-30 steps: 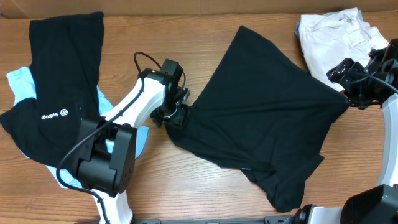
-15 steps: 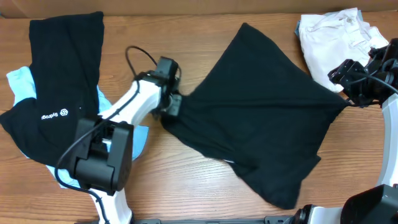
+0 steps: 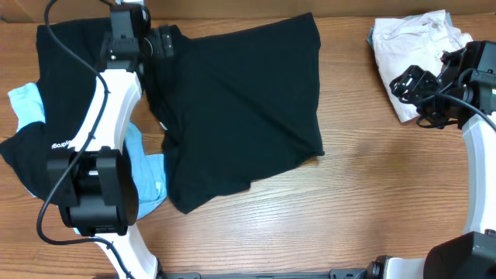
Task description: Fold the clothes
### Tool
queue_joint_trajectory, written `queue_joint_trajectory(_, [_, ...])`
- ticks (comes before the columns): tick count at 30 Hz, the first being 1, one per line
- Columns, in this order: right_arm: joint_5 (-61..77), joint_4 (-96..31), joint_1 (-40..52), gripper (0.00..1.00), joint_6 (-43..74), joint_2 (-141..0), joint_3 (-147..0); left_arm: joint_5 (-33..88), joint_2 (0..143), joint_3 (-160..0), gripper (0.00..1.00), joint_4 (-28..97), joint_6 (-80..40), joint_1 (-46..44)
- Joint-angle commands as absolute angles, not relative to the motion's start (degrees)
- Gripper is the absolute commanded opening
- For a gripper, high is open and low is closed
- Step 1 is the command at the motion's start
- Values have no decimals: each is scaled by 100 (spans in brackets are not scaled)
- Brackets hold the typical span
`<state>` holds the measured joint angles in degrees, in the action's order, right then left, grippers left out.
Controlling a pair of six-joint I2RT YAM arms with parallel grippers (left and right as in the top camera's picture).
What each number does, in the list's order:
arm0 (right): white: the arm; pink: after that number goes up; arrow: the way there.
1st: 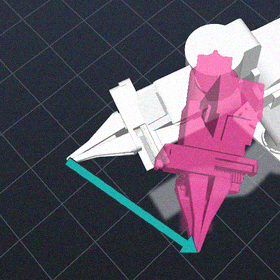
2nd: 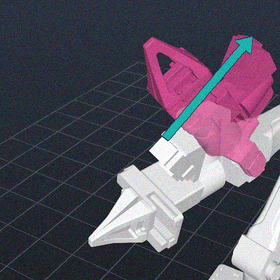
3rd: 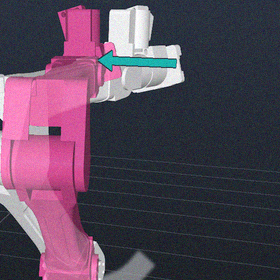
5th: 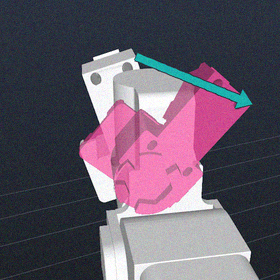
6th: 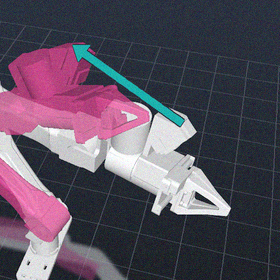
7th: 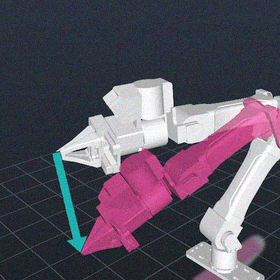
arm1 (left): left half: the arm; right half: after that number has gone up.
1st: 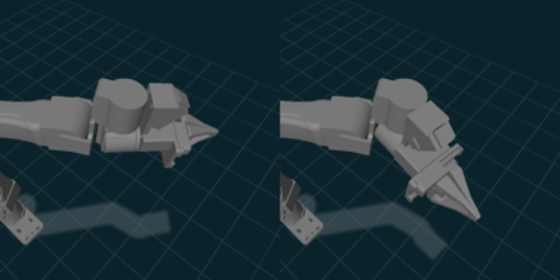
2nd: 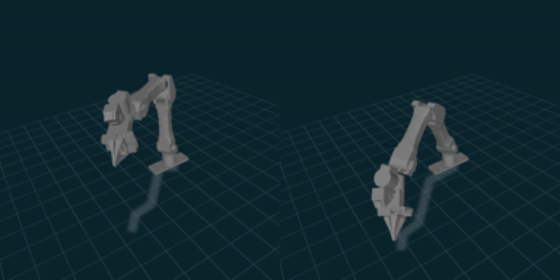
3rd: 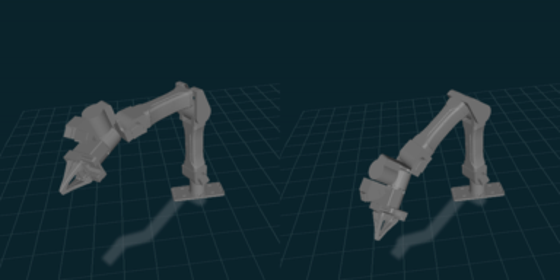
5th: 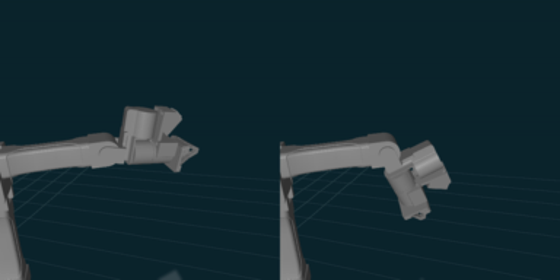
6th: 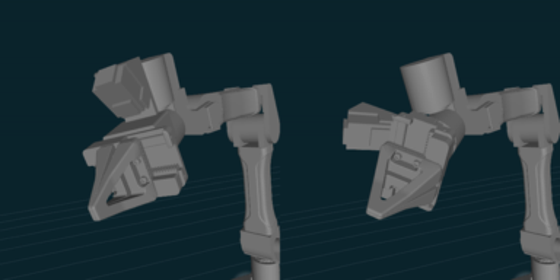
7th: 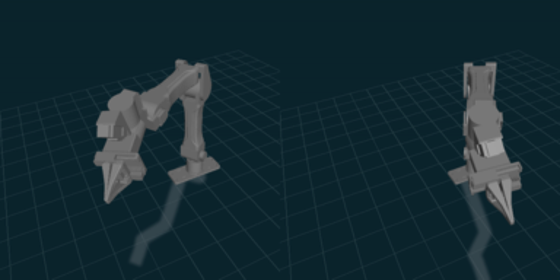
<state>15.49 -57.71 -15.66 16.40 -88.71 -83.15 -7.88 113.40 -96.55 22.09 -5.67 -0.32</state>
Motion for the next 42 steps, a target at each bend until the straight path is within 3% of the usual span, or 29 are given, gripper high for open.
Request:
queue_joint_trajectory(1, [1686, -5774, -1564, 100, 1629, -8715, -8372, -163, 11268, -10475, 100, 3065, -554, -183])
queue_joint_trajectory(5, [1835, -5957, -1564, 100, 1629, -8473, -8377, 290, 11115, -11498, 100, 5041, -563, -399])
queue_joint_trajectory(10, [1833, -6497, -1496, 100, 1634, -7996, -8374, 679, 10822, -12033, 100, 6532, -976, -617])
queue_joint_trajectory(27, [814, -7603, 204, 100, 2856, -7043, -8353, 102, 10335, -11922, 100, 8864, -1485, -1671])
queue_joint_trajectory(33, [729, -7706, 788, 100, 3013, -6884, -8003, 106, 9640, -11146, 99, 8921, -1581, -1730])
queue_joint_trajectory(42, [735, -7026, 1671, 99, 2989, -6838, -6982, 685, 8263, -7811, 97, 7456, -1892, -1730])
